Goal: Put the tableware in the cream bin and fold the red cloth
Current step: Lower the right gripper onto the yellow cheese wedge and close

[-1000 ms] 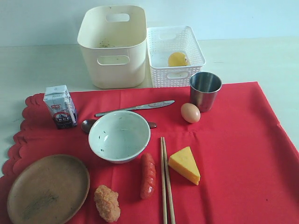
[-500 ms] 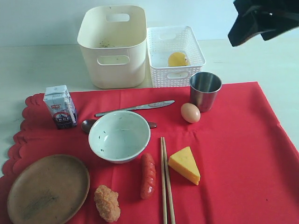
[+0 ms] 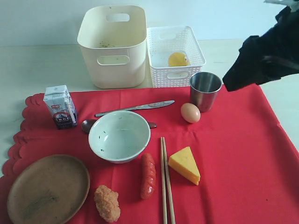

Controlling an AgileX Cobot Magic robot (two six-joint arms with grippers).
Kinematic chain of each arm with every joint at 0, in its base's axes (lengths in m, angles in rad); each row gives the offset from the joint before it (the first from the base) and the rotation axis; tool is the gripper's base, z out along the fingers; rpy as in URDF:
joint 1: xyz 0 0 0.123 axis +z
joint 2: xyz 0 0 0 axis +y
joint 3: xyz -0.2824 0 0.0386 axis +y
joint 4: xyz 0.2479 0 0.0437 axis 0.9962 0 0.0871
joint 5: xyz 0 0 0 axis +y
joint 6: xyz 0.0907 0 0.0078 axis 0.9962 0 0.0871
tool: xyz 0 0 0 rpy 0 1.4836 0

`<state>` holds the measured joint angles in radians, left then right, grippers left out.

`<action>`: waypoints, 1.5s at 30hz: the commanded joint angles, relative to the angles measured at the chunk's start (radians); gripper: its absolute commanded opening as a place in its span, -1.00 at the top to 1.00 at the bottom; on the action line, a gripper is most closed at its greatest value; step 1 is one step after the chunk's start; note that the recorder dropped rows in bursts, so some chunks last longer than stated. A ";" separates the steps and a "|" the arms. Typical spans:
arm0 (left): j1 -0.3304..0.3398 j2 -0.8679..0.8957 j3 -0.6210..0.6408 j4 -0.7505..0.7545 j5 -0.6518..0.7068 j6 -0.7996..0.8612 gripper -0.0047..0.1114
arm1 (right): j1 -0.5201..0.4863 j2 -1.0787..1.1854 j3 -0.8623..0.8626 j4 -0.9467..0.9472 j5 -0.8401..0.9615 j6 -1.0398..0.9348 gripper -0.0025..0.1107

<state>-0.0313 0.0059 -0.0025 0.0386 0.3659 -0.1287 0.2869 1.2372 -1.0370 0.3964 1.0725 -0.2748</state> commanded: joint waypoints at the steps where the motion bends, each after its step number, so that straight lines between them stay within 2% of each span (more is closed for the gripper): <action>1: 0.002 -0.006 0.002 0.004 -0.011 0.001 0.92 | -0.002 -0.005 0.051 0.012 -0.046 -0.040 -0.11; 9: 0.002 -0.006 0.002 0.004 -0.011 0.001 0.92 | 0.001 0.037 0.095 0.025 -0.097 -0.088 -0.12; 19: 0.002 -0.006 0.002 0.004 -0.011 0.001 0.92 | 0.159 0.178 0.095 0.000 -0.153 -0.107 -0.17; 26: 0.002 -0.006 0.002 0.004 -0.011 0.001 0.92 | 0.221 0.285 0.095 -0.041 -0.174 -0.088 -0.17; 32: 0.002 -0.006 0.002 0.004 -0.011 0.001 0.92 | 0.249 0.364 0.095 -0.037 -0.205 -0.079 -0.40; 45: 0.002 -0.006 0.002 0.004 -0.011 0.001 0.92 | 0.259 0.504 0.095 -0.060 -0.260 -0.036 -0.41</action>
<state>-0.0313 0.0059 -0.0025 0.0386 0.3659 -0.1287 0.5428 1.7194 -0.9470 0.3411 0.8319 -0.3162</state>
